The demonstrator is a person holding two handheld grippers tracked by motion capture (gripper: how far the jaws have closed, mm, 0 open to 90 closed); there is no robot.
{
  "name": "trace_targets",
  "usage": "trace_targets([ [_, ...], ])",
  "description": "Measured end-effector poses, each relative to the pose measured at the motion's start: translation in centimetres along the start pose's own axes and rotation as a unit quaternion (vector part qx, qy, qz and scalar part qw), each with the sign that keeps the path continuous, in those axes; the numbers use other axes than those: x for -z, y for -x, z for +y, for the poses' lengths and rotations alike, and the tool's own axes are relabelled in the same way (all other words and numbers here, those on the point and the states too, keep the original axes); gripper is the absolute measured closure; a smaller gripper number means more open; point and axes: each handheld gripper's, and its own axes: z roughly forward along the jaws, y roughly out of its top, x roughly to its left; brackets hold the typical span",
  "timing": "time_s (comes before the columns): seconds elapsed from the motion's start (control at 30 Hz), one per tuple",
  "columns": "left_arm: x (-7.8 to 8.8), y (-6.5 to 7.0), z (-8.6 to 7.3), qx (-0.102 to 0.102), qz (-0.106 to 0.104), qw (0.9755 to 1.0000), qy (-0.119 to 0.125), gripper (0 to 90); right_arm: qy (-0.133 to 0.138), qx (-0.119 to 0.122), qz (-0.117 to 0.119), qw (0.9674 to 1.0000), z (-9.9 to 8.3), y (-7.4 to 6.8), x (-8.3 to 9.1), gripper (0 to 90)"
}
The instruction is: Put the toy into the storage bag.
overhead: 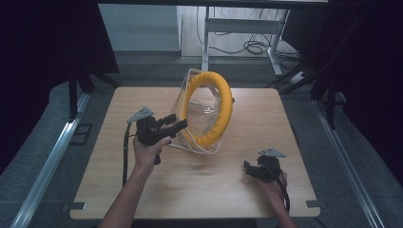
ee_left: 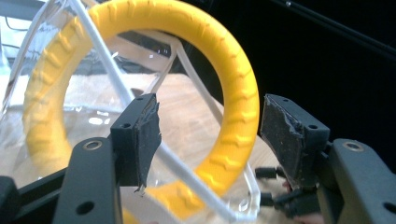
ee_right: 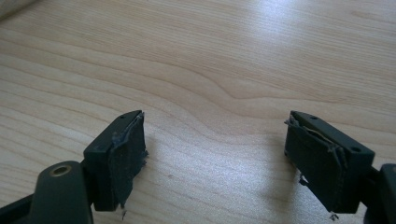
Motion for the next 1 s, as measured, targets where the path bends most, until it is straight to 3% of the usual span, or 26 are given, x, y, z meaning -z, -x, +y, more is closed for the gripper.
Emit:
trace_targets([
  [0.2,1.4,-0.2,-1.5,-0.021,0.014,0.9992,-0.031,36.7,0.0,0.001,0.0,1.0,0.0,0.0,0.0,20.4],
  [0.43,2.8,-0.7,-3.3,-0.021,0.027,0.9983,-0.046,36.7,0.0,0.001,-0.001,1.0,0.0,0.0,0.0,20.4],
  [0.7,4.1,-1.7,-5.3,-0.019,0.057,0.9961,-0.064,36.6,0.0,0.002,-0.001,1.0,0.0,0.0,0.0,20.4],
  [1.0,4.7,-1.8,-5.8,-0.014,0.051,0.9964,-0.066,36.5,0.001,0.003,-0.001,1.0,0.0,0.0,0.0,20.6],
])
